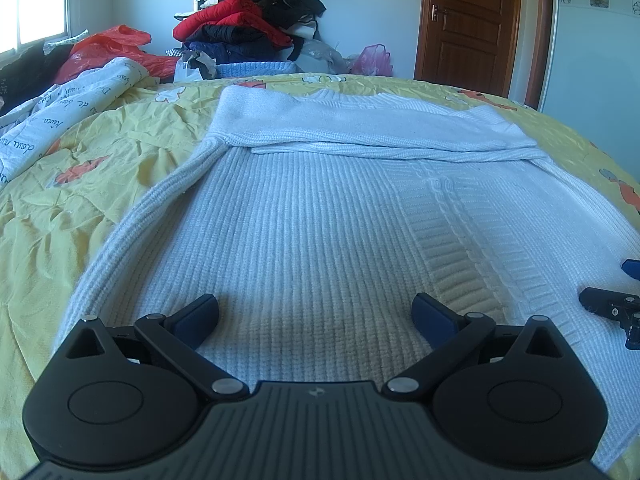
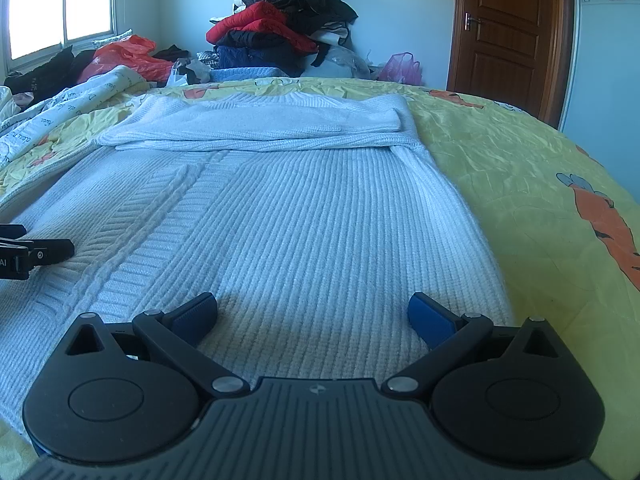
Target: Fold small clothes
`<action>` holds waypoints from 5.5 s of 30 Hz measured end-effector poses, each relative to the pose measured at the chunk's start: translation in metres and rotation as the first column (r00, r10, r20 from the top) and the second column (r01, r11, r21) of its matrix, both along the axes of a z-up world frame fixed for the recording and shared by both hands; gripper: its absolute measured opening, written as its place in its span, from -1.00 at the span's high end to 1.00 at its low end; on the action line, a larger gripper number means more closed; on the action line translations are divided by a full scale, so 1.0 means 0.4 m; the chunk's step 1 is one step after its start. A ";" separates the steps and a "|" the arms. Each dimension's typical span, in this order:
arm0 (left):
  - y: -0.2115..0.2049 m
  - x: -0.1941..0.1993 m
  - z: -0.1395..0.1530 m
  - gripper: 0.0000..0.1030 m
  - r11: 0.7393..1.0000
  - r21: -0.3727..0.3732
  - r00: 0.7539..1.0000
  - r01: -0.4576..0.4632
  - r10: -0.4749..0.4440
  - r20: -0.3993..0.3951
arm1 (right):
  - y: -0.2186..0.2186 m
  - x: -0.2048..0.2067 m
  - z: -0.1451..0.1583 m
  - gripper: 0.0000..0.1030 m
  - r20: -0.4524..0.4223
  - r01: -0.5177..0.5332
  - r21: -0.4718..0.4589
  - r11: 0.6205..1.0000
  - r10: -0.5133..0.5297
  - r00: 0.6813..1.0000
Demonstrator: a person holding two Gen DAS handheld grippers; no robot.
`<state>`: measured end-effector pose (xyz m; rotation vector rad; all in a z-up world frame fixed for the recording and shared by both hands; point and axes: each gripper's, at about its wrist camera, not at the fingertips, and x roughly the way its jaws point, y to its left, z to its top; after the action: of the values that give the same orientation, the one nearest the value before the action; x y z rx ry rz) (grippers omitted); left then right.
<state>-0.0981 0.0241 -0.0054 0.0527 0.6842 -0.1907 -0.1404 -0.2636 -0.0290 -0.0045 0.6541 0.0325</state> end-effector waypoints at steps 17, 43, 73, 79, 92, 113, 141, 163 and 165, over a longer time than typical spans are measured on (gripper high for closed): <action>-0.001 0.002 -0.001 -1.00 1.000 0.000 1.000 0.000 0.000 0.001 | 0.000 -0.001 -0.001 -0.99 0.000 0.001 0.001 1.000 -0.001 1.000; 0.000 0.001 0.000 -1.00 1.000 0.000 1.000 0.000 0.000 0.002 | -0.001 -0.001 -0.001 -0.99 0.000 0.002 0.002 1.000 -0.002 1.000; 0.001 -0.002 0.001 -1.00 1.000 0.002 1.000 -0.001 0.001 0.003 | -0.003 -0.002 -0.002 -0.99 0.001 0.003 0.003 1.000 -0.003 1.000; -0.007 -0.025 0.010 -1.00 0.999 0.049 1.000 0.005 -0.005 0.002 | 0.005 -0.022 0.006 -0.99 -0.003 -0.020 -0.015 1.000 0.020 1.000; 0.223 -0.228 0.060 -1.00 0.999 -0.041 1.000 -0.030 0.030 0.003 | -0.165 -0.270 0.109 -0.99 0.024 -0.124 0.225 0.966 0.122 0.992; 0.285 0.027 0.064 -0.64 0.964 -0.260 0.969 0.047 -0.107 -0.222 | -0.317 -0.009 0.029 0.09 -0.188 -0.031 0.669 0.743 0.210 0.959; 0.262 0.735 0.261 0.65 0.896 -0.425 0.981 -0.130 0.053 -0.189 | -0.430 0.675 0.152 -0.12 -0.154 0.164 0.837 0.521 -0.062 0.986; 0.010 0.837 0.153 -0.36 0.921 0.386 0.998 0.053 -0.063 0.014 | -0.365 0.602 0.148 -0.20 -0.063 0.031 0.409 0.912 -0.006 0.998; 0.002 0.877 0.155 0.84 0.935 0.330 0.992 0.129 -0.120 -0.047 | -0.344 0.616 0.147 -0.20 -0.068 0.016 0.353 0.935 0.009 0.998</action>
<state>0.2527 0.0251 0.0567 0.4202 0.7340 -0.1963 0.1061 -0.4011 0.0298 0.3475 0.7092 0.1475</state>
